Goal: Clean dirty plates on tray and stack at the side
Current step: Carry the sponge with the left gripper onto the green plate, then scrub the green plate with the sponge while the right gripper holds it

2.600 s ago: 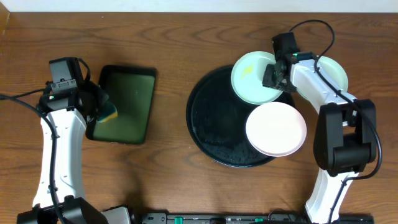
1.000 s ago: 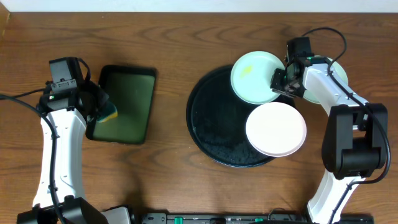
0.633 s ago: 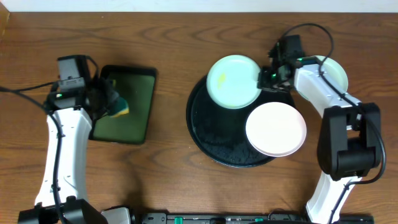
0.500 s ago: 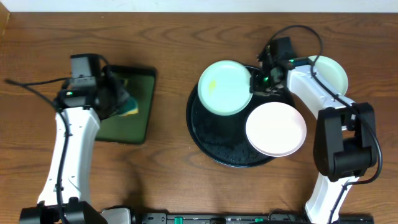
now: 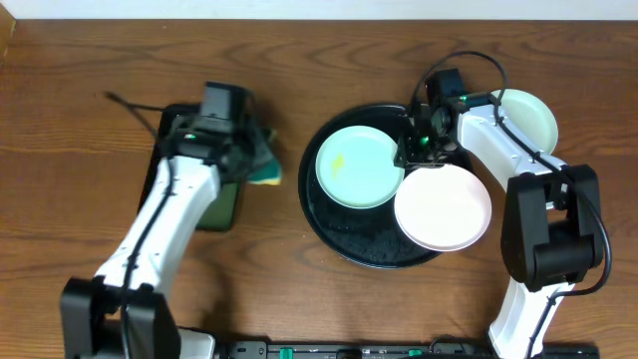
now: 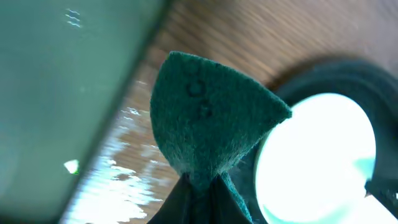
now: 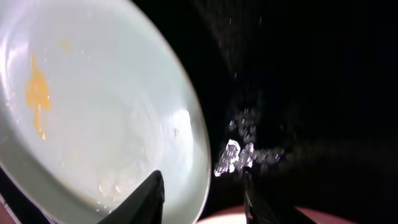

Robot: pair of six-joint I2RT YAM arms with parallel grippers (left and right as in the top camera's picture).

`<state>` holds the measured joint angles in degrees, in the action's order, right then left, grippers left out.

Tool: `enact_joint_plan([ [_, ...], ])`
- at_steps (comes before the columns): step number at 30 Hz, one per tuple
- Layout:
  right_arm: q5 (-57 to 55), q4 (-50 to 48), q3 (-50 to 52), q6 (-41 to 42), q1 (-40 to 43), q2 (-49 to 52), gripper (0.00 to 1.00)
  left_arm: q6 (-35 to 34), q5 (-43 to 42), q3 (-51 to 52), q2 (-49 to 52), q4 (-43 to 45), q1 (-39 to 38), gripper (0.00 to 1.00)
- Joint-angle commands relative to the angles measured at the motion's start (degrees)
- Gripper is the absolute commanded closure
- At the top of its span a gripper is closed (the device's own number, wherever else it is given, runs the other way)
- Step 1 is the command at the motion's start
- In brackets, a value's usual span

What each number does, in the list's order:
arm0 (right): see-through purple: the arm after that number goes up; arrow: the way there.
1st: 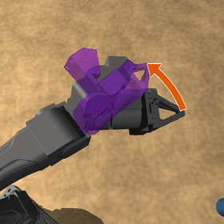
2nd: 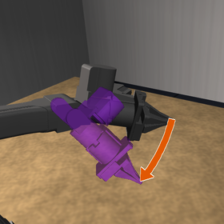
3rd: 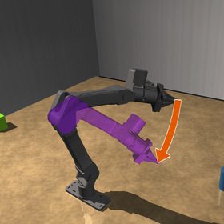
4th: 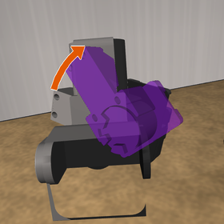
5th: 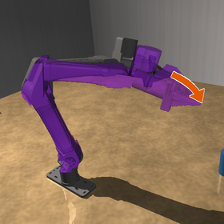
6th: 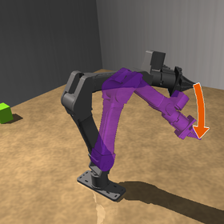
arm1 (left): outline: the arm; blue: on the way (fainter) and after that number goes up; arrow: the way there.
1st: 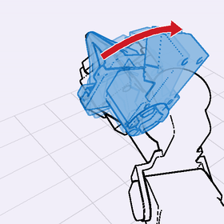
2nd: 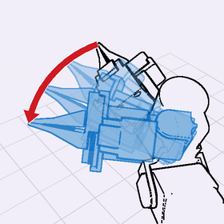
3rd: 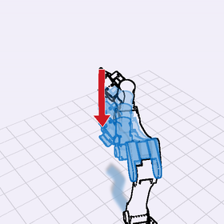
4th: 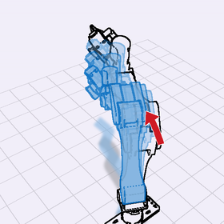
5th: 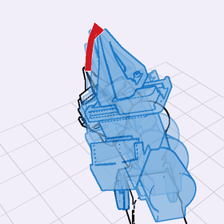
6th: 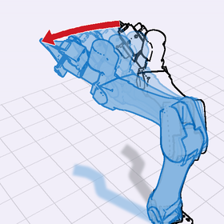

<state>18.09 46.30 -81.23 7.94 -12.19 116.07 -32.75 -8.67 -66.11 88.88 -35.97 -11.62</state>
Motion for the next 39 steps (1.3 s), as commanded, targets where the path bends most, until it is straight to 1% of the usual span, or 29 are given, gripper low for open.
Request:
enact_joint_plan([
  [1,-2.91,-1.97,-0.09,-1.79,0.13,-0.33,0.62,-2.1,0.09,0.33,1.2,1.88,-3.5,0.93],
  [7,-3.26,-5.18,-0.07,-1.57,0.02,-0.11,0.71,-7.43,0.11,0.33,2.32,6.67,-7.78,0.93],
  [10,-3.26,-5.44,-0.07,-1.57,-0.44,1.36,0.71,-9.92,0.11,0.33,3.8,9.92,-9.79,0.93],
  [12,-3.26,-6.01,-0.07,-1.57,-0.92,2.67,0.73,-11.96,0.09,0.33,5.29,11.74,-11.13,0.92],
  [14,-3.23,-6.25,-0.07,-1.55,-1.05,3.54,0.74,-13.84,0.09,0.33,6.86,13.14,-12.5,0.93],
  [17,-3.23,-5.79,-0.07,-1.53,-1.03,3.76,0.89,-16.39,0.07,0.33,9.64,16.04,-14.4,0.93],
  [18,-3.23,-5.66,-0.07,-1.55,-1.05,3.76,0.96,-17.22,0.09,0.33,10.49,17.18,-14.99,0.92],
  [19,-3.23,-5.66,-0.07,-1.53,-1.07,3.76,0.98,-18.14,0.07,0.31,11.47,18.75,-15.65,0.93],
  [24,-3.26,-5.88,-0.07,-1.16,-1.22,3.85,0.98,-23.45,0.09,0.33,16.92,29.22,-19.82,0.93],
  [28,-3.26,-5.88,-0.07,-1.14,-1.42,3.85,0.98,-27.47,0.13,0.31,20.72,34.84,-22.21,0.92],
  [31,-3.28,-5.81,-0.07,-1.14,-1.4,3.85,0.99,-29.79,0.33,0.31,23.26,35.6,-22.99,0.93],
  [33,-3.28,-5.84,-0.07,-1.16,-1.4,3.85,0.98,-29.07,1.33,0.31,24.7,34.99,-22.97,0.93],
  [39,-3.32,-5.84,-0.07,-1.18,-1.4,3.85,0.98,-23.82,19.41,0.31,24.11,23.37,-21.99,0.93],
])
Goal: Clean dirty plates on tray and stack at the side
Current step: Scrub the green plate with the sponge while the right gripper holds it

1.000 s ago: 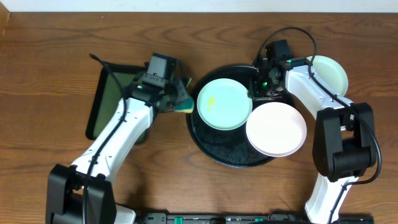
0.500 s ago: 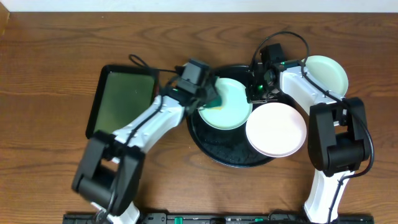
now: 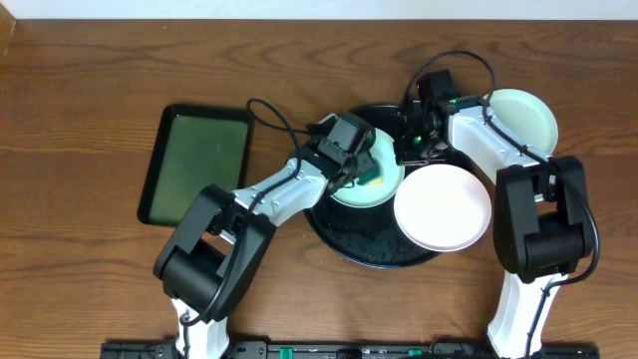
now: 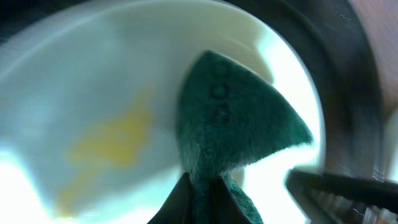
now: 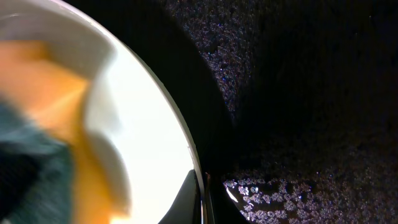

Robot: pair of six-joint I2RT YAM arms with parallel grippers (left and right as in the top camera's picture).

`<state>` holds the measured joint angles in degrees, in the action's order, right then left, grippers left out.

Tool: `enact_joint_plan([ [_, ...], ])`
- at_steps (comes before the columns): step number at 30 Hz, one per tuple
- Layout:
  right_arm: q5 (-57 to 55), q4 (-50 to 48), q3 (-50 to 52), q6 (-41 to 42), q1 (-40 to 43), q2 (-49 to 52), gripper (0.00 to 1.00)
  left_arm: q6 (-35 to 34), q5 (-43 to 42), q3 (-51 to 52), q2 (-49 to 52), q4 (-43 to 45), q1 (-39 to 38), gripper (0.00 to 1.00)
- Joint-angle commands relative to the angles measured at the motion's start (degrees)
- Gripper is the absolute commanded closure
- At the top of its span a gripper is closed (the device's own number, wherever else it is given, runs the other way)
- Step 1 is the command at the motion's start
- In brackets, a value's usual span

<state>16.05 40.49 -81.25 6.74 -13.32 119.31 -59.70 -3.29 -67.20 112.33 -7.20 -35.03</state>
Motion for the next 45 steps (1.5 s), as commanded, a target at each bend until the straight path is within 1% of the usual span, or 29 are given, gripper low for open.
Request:
enact_joint_plan([
  [1,-1.31,-0.02,-0.04,0.02,-0.26,0.61,0.98,3.98,17.4,1.38,-0.13,-7.45,1.6,0.93],
  [4,-2.78,0.11,-0.04,0.02,-0.26,0.61,0.98,4.48,28.72,1.38,-3.89,-12.87,1.86,0.92],
  [6,-2.95,0.09,-0.04,0.04,-0.26,0.61,0.99,6.82,30.84,1.38,-6.19,-12.98,1.86,0.93],
  [8,-2.93,0.0,-0.04,0.04,-0.26,0.61,0.99,7.61,30.49,1.29,-8.09,-12.04,1.84,0.93],
  [10,-2.93,-0.02,-0.04,0.07,-0.28,0.61,0.98,7.65,27.67,1.29,-9.49,-10.27,1.84,0.93],
  [11,-2.93,0.0,-0.04,0.04,-0.28,0.61,0.98,7.65,24.85,1.29,-9.81,-9.07,1.84,0.93],
  [17,-2.93,0.26,-0.04,0.04,-0.28,0.61,0.98,7.56,3.04,1.31,-8.37,-1.57,1.4,0.93],
  [18,-2.93,0.26,-0.04,0.04,-0.28,0.61,0.98,7.56,0.72,1.31,-7.76,-0.61,1.16,0.93],
  [21,-2.93,0.15,-0.04,0.07,-0.28,0.61,0.98,7.52,-3.06,1.31,-5.18,1.36,0.09,0.93],
  [24,-2.93,0.15,-0.04,0.07,-0.28,0.61,0.98,7.58,-2.58,1.31,-2.03,1.36,-0.48,0.92],
  [26,-2.93,0.15,-0.04,0.07,-0.28,0.61,0.98,7.63,-1.18,1.31,0.13,1.07,-0.39,0.93],
  [27,-2.93,0.17,-0.04,0.07,-0.28,0.61,0.99,8.07,0.92,1.31,1.2,0.55,-0.35,0.93],
  [31,-2.95,0.31,-0.04,0.04,-0.28,0.61,0.98,10.88,13.88,1.29,2.56,-5.38,-0.02,0.93],
  [35,-2.95,0.22,-0.04,0.04,-0.28,0.61,0.98,14.34,28.76,1.29,0.13,-11.19,-0.09,0.92],
  [37,-2.95,0.02,-0.04,0.04,-0.28,0.61,0.98,15.67,35.17,1.27,-1.55,-12.5,-0.09,0.93],
  [38,-2.95,-0.02,-0.04,0.04,-0.28,0.61,0.99,16.57,36.94,1.27,-2.36,-12.52,-0.09,0.93],
  [40,-2.95,-0.15,-0.04,0.04,-0.28,0.61,0.99,17.7,38.34,1.27,-4.26,-12.26,-0.09,0.93],
  [42,-2.95,-0.24,-0.04,0.04,-0.28,0.61,0.99,17.68,38.01,1.22,-5.95,-11.96,-0.09,0.93],
  [45,-2.95,-0.24,-0.04,0.04,-0.28,0.61,0.99,17.7,33.55,1.22,-8.31,-10.84,-0.02,0.92],
])
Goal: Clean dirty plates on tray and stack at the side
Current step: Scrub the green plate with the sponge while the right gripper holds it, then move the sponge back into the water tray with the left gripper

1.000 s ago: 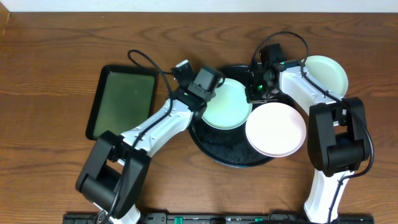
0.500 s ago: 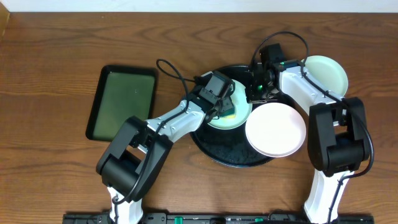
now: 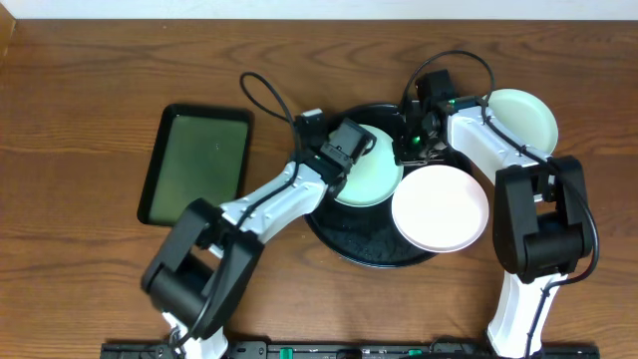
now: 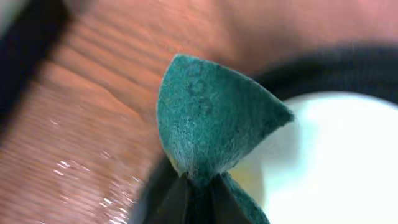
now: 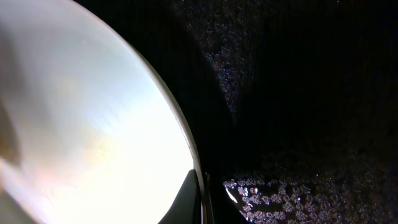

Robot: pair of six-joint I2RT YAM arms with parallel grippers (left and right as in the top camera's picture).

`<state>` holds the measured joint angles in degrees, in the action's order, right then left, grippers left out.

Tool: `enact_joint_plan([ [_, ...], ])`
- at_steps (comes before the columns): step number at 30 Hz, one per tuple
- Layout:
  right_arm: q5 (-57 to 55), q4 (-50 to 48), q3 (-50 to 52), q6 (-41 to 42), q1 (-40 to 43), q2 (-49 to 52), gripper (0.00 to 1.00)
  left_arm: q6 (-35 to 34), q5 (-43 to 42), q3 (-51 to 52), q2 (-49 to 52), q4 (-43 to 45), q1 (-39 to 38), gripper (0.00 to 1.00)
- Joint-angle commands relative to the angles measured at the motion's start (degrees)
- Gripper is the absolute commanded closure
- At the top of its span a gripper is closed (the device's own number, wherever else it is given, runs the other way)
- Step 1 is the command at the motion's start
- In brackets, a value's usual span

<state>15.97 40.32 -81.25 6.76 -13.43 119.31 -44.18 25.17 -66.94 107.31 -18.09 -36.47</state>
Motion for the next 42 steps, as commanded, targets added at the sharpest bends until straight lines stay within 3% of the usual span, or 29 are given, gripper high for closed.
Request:
enact_joint_plan([
  [1,-2.86,-0.04,-0.04,0.02,-0.17,0.61,0.98,2.19,2.58,0.96,-3.91,0.55,1.62,0.93],
  [7,-2.86,-0.02,-0.04,0.0,-0.17,0.61,0.98,2.19,-9.88,0.96,-9.44,0.94,6.84,0.92],
  [14,-2.86,-0.15,-0.04,0.02,-0.17,0.61,0.98,2.14,-11.47,0.96,-13.99,-6.36,23.15,0.93],
  [22,-2.86,-0.94,-0.04,0.07,-0.2,0.61,0.99,5.33,-15.15,1.36,-8.17,-13.55,38.62,0.92],
  [27,-2.86,-1.29,-0.04,1.33,-0.17,0.61,0.98,6.01,-17.05,1.36,-1.4,-13.09,40.02,0.93],
  [33,-2.84,-1.2,-0.04,1.33,-0.17,0.61,0.98,8.5,-17.05,1.25,-0.35,-12.28,40.0,0.92],
  [42,-2.84,-1.75,-0.04,1.33,-0.17,0.61,0.98,10.12,-17.75,-0.59,-12.35,-16.35,39.54,0.93],
])
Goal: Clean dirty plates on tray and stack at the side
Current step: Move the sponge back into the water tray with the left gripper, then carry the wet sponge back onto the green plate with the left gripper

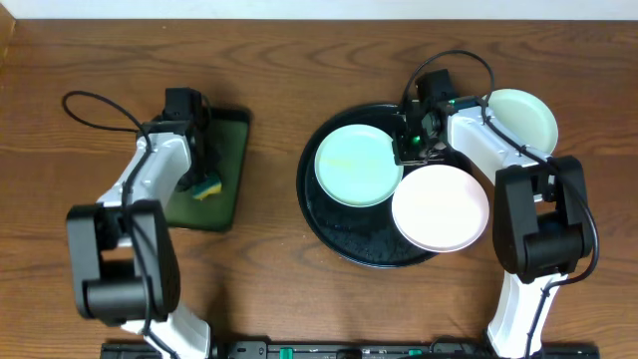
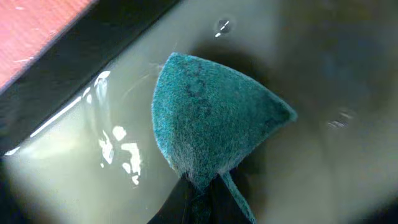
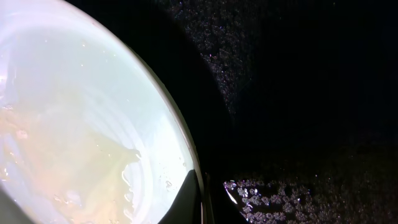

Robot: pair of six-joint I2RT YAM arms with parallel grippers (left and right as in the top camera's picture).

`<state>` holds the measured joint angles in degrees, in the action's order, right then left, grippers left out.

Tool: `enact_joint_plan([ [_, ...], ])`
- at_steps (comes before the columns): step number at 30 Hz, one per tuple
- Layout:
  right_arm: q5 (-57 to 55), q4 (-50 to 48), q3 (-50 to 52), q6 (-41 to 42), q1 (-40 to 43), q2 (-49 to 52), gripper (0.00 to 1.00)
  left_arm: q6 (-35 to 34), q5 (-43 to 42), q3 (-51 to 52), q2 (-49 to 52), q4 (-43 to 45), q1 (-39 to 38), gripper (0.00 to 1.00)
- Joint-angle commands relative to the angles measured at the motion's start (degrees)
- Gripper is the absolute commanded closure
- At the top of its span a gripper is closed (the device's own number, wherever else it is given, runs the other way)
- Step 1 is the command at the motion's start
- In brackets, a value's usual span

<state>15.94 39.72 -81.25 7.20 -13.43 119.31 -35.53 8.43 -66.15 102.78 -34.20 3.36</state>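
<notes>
A mint-green plate (image 1: 357, 166) lies on the left of the round black tray (image 1: 344, 239), wet with a faint yellowish smear (image 3: 93, 168). My right gripper (image 1: 410, 148) is shut on that plate's right rim (image 3: 198, 186). A pink plate (image 1: 442, 207) rests on the tray's right edge. Another pale green plate (image 1: 525, 117) sits on the table to the right. My left gripper (image 1: 204, 179) is shut on a green and yellow sponge (image 2: 211, 124), held over the water in the rectangular green tray (image 1: 227, 160).
The rectangular tray's water (image 2: 323, 155) fills the left wrist view. A black cable (image 1: 100, 105) loops on the table left of the left arm. Wet droplets (image 3: 267, 193) speckle the black tray floor.
My left gripper has moved with the sponge from the mint plate's left rim back to the rectangular water tray at the left. The right gripper still pinches the plate rim. The plate looks wet.
First my left gripper held the sponge beside the water tray while my right gripper stood open at the stained mint plate. Then the right was shut on the rim and the sponge was on the yellow stain. The sponge then sat at the plate's edge, and now over the water tray.
</notes>
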Motion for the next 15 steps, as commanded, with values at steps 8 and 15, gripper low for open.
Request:
enact_joint_plan([
  [8,-2.75,-1.6,-0.04,2.47,-0.55,0.61,0.99,0.39,-14.32,-1.38,-20.59,-0.04,-7.15,0.93],
  [15,-2.93,-2.12,-0.04,3.1,-2.1,0.61,0.99,-6.8,-15.91,-1.14,-15.26,1.99,-20.35,0.93],
])
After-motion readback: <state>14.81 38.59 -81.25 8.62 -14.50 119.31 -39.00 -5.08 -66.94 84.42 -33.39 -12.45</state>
